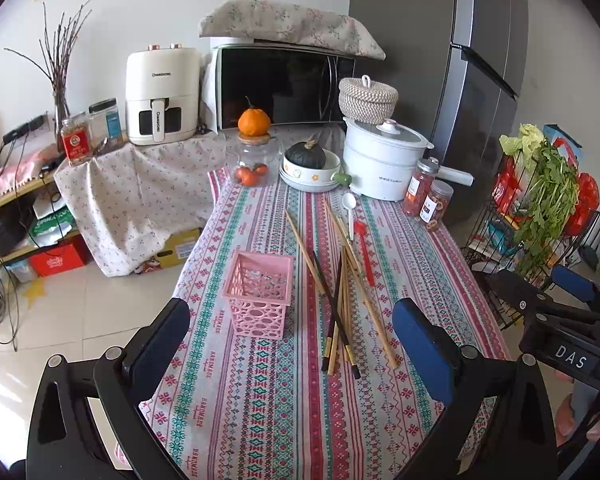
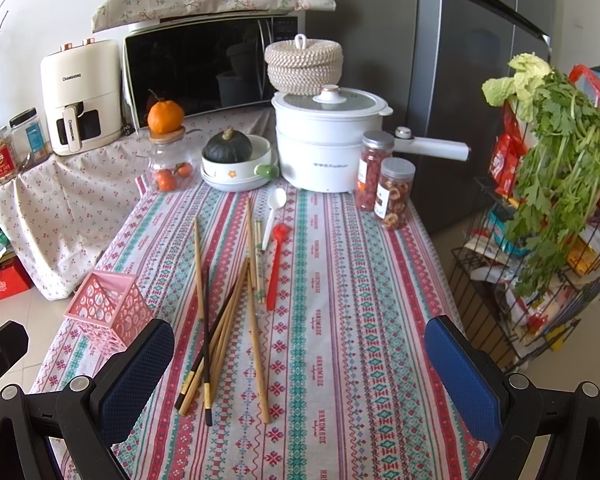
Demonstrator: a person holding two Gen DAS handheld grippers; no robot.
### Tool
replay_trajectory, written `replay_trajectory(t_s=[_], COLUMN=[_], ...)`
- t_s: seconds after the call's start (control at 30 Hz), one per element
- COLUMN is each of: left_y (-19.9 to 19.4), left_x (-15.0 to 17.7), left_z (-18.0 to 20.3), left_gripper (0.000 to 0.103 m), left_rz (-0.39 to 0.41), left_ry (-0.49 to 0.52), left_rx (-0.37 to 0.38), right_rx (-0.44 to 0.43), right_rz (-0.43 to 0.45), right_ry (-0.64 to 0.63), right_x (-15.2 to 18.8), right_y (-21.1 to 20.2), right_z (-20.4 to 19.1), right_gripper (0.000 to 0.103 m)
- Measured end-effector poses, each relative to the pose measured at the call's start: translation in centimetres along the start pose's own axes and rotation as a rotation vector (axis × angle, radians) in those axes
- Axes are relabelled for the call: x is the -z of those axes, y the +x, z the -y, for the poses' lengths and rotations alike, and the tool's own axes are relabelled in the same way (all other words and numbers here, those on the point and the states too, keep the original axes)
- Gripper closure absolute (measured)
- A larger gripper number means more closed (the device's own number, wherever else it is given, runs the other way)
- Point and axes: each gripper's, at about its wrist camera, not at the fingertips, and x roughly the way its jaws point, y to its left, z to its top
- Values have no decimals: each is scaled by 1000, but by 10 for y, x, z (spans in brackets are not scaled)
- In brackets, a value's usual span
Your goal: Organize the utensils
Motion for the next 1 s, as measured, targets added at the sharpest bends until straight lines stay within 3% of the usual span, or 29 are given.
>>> replay_trajectory(t_s=[1.0], left_y=[0], left_x=[0], left_z=[-2], left_gripper=[1], left_rz=[-2], left_ry=[-1], left_rx=[2], right_rx=[-8], right_rz=[-20], right_ry=[11], right_x=[-1], right_y=[4], right_z=[1], right_gripper=[0])
